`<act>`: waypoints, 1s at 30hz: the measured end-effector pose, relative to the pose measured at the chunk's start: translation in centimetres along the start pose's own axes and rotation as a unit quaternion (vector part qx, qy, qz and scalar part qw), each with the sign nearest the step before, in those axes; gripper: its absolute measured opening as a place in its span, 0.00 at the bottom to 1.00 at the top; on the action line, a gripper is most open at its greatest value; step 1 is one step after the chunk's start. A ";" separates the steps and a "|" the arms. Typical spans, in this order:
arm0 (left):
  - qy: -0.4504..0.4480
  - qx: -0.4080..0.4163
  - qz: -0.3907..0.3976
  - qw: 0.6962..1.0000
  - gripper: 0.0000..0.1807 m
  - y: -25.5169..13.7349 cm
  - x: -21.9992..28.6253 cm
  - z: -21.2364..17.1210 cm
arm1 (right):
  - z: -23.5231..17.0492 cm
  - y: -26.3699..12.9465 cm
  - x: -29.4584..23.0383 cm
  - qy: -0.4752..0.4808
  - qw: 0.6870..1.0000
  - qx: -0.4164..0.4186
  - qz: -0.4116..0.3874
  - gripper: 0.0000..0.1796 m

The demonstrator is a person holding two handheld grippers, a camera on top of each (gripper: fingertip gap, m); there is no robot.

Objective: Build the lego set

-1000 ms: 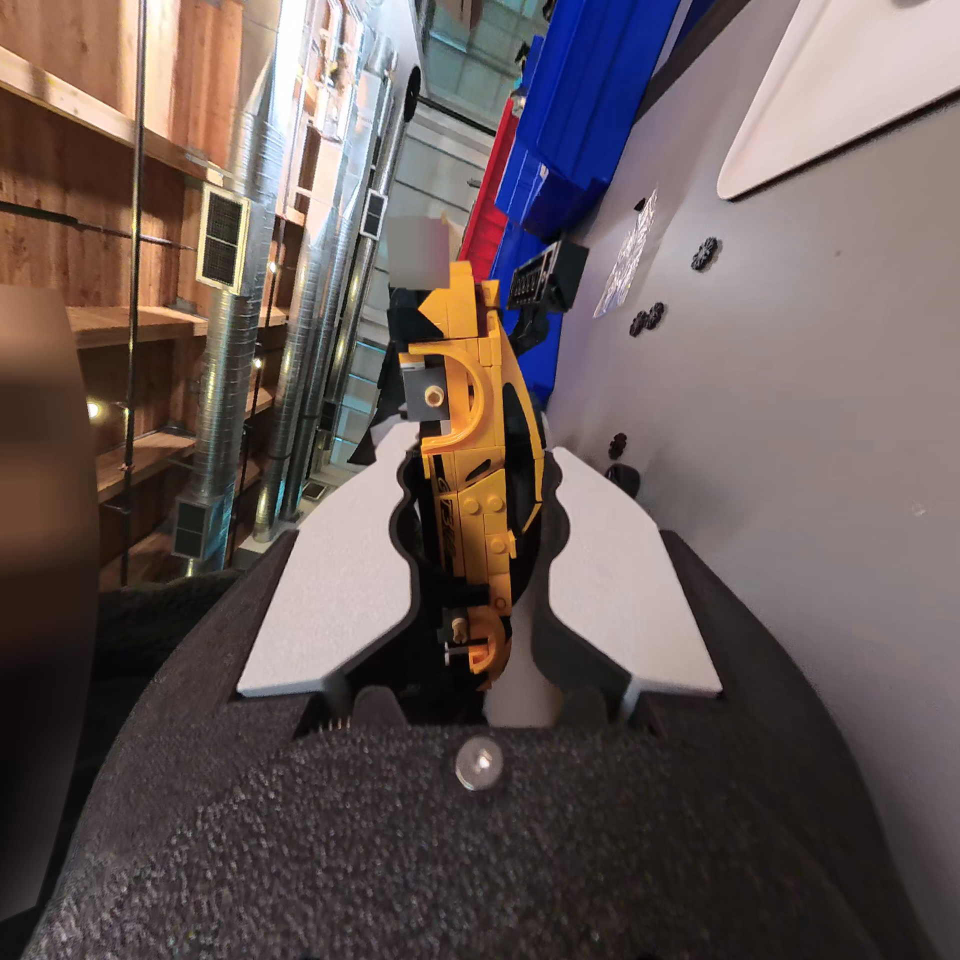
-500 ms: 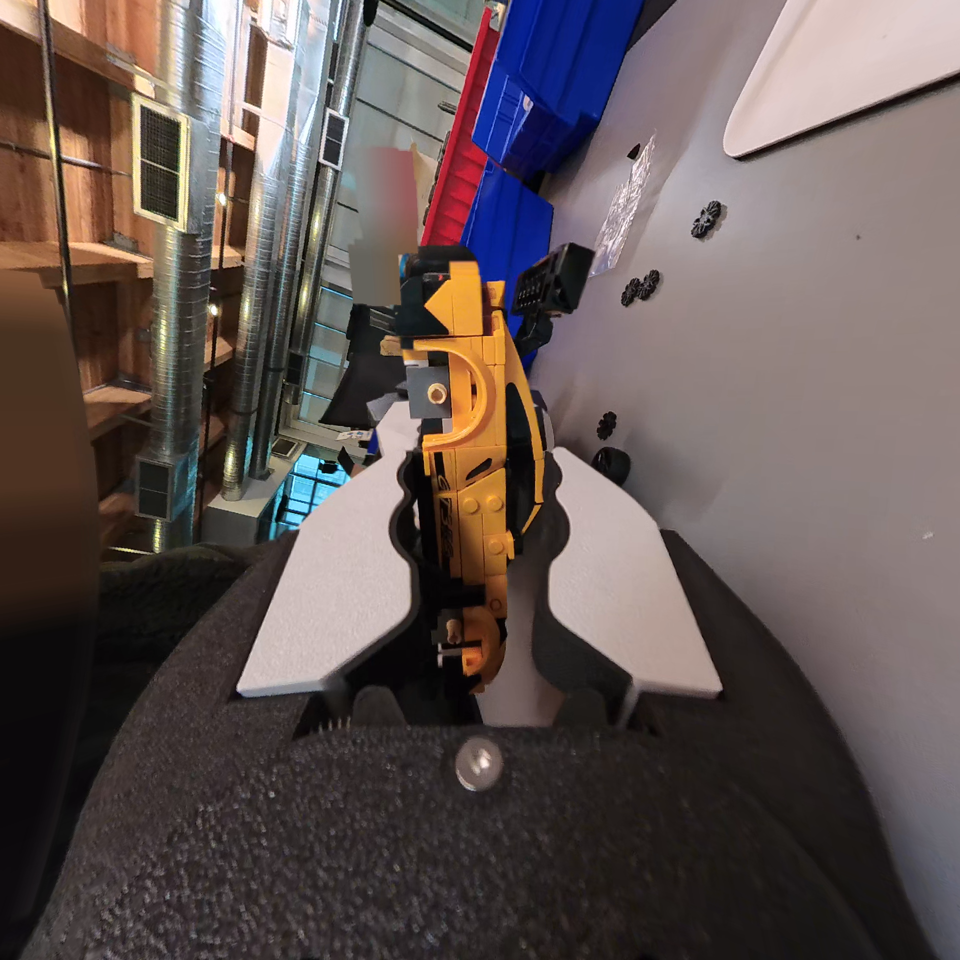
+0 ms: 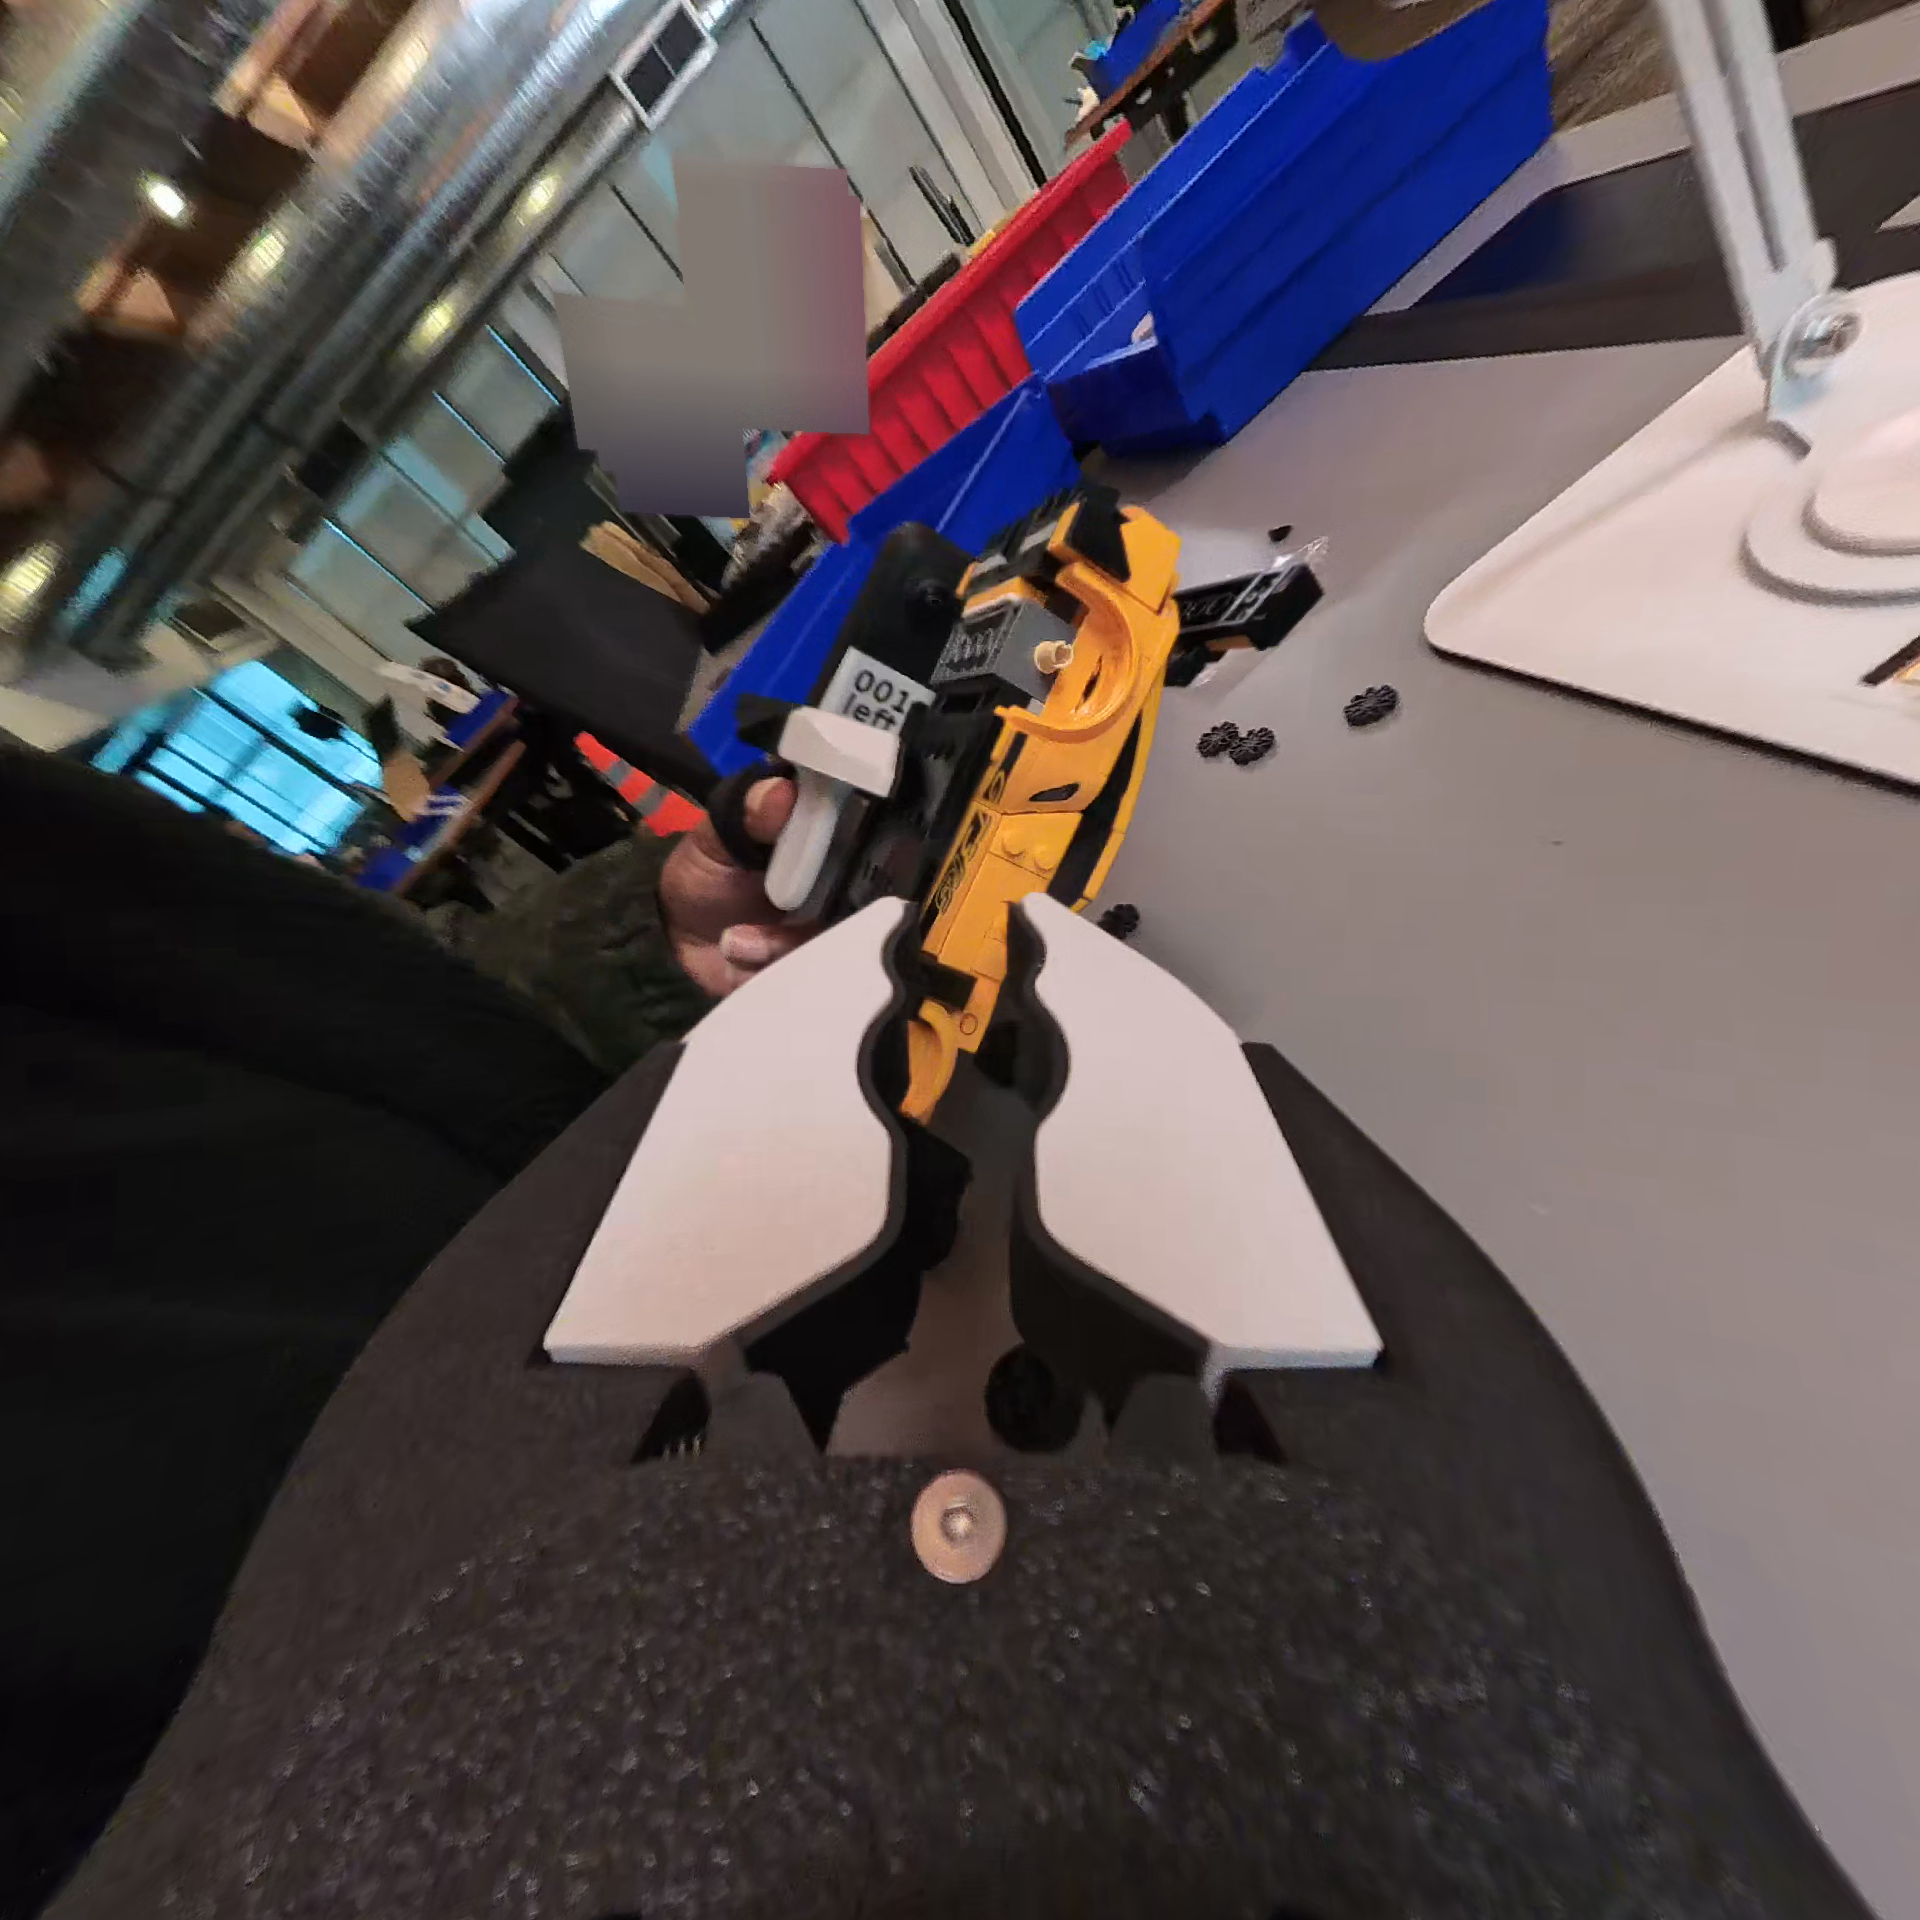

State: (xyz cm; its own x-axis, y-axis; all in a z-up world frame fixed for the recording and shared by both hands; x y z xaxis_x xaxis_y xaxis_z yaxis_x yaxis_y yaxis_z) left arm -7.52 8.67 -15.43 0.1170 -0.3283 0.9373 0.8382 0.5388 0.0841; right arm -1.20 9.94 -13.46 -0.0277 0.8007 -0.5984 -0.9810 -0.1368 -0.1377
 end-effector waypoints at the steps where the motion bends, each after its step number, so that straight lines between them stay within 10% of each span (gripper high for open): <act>1: 0.004 0.000 0.001 1.000 0.27 0.0 0.1 0.0 | -0.1 0.2 -0.1 -0.008 1.000 -0.002 -0.001 0.07; 30: 0.047 0.046 0.036 0.997 0.27 -0.1 -0.3 0.6 | -0.7 2.3 -0.4 0.015 1.000 0.004 -0.013 0.03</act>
State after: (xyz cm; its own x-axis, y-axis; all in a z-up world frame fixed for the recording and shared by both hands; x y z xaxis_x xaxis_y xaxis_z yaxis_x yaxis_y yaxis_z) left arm -7.99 9.17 -15.53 0.2277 -0.3556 0.9065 0.7746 0.6303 0.0527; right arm -3.31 8.92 -14.12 0.0040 0.7863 -0.6178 -0.9828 -0.1108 -0.1474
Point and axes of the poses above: each gripper's, where its closed fingertips meet, y out along the fingers, z out of its top, x = y × z across the jaws, the point moved 1 cm from there along -y, back along the fingers, and after that the axes turned 1 degree about -x, right-handed, at the moved point
